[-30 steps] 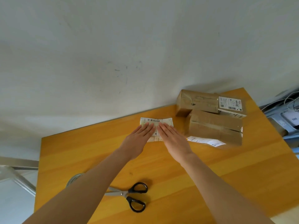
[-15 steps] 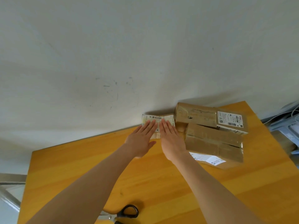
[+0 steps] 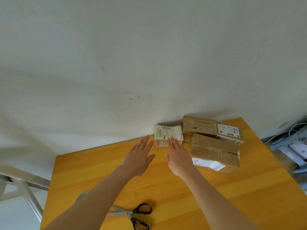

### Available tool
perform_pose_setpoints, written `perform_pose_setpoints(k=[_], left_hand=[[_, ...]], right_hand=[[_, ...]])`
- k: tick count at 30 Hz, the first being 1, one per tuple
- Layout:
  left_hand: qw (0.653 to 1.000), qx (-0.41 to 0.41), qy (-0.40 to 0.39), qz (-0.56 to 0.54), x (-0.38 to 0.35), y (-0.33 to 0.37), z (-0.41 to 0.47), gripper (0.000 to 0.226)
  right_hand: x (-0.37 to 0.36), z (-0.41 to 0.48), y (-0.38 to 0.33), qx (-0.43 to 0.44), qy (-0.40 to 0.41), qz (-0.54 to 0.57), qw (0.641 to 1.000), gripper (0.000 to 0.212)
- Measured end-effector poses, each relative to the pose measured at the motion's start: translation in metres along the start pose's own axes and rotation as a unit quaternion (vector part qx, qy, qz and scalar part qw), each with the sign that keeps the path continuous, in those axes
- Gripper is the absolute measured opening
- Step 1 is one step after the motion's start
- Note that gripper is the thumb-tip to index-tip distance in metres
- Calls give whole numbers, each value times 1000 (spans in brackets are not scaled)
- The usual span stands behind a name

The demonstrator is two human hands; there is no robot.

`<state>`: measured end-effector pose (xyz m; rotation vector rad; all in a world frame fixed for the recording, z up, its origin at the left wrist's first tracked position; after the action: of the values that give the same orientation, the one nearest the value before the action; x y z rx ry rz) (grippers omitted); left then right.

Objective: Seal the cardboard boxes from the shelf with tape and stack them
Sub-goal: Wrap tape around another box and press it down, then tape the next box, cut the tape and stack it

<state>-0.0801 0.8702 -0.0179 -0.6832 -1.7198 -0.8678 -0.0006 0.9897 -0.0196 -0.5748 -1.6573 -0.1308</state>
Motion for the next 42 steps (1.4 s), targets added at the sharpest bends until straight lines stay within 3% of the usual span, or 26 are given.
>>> perform_pose_setpoints(k=[11,21,27,36,42], left_hand=[[992,26,-14,-119,12,-28,-208,57],[991,-25,8,-135,-10,-23,-381,53],[991,-11,41,-124,0,-20,-454,55],[982,32,125,-135,11,-21,-580,55],[971,100,160,-146,4,-55,-686,52]], right_hand=[[5,-157,-108,-23,14,17,999,59],[-23,-330,-199,-37,40,51,997,58],[-28,-411,-233,-38,64,55,996,58],[-37,-500,-295,26,86,54,994,60],[-71,-545,-370,91,47,85,991,60]])
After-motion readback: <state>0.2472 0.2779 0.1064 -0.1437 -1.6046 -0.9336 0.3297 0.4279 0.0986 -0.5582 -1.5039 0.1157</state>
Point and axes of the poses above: each hand's wrist, its own z-axis towards the middle knuckle, its own x-axis out of the back of the hand, y = z × x, the point moved 7 cm from there along z, towards the middle knuckle, and after that the axes turned 1 degree about y, right-handed, at the moved point
